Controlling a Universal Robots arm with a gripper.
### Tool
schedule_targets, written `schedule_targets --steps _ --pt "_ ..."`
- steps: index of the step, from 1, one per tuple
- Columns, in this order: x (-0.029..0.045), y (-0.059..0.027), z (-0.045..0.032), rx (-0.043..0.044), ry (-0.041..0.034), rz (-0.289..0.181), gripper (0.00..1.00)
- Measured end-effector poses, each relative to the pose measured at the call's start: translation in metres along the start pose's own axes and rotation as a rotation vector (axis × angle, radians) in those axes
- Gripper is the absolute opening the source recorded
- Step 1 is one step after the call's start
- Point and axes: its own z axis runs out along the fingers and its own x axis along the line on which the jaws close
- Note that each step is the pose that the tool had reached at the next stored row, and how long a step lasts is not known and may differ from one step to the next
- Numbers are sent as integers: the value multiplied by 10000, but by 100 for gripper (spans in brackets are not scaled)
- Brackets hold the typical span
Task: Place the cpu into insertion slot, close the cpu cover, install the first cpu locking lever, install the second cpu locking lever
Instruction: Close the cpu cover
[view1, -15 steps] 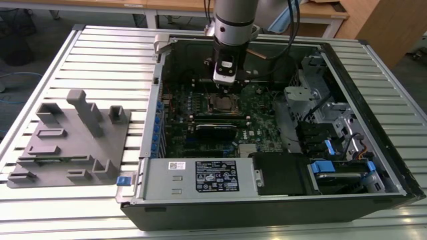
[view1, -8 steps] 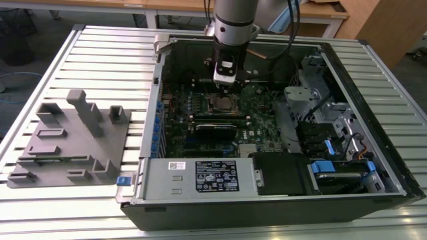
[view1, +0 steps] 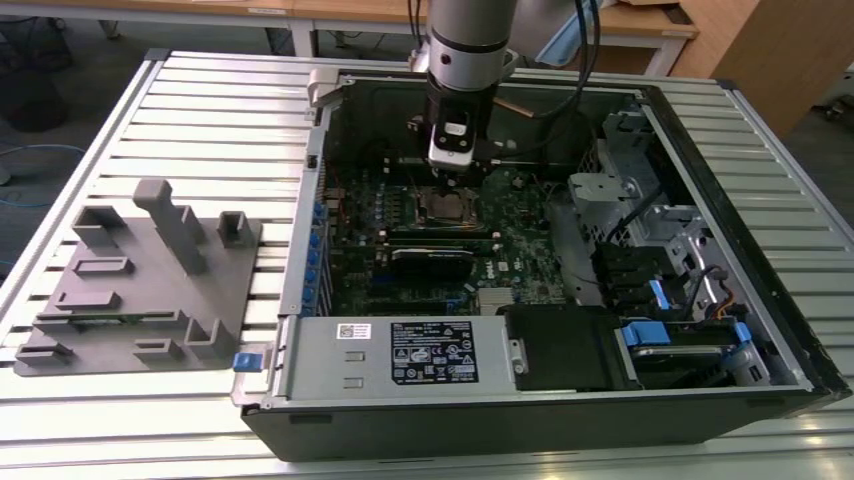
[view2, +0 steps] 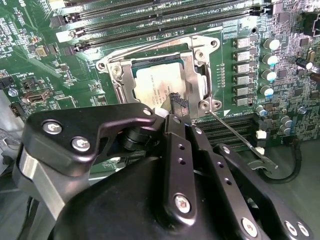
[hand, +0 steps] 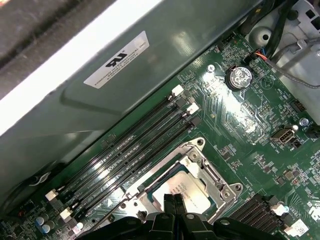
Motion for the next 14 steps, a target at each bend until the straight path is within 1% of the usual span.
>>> schedule_targets --steps 10,14 --pt "0 0 0 0 0 -3 11" --pt "0 0 0 -1 1 -80 11"
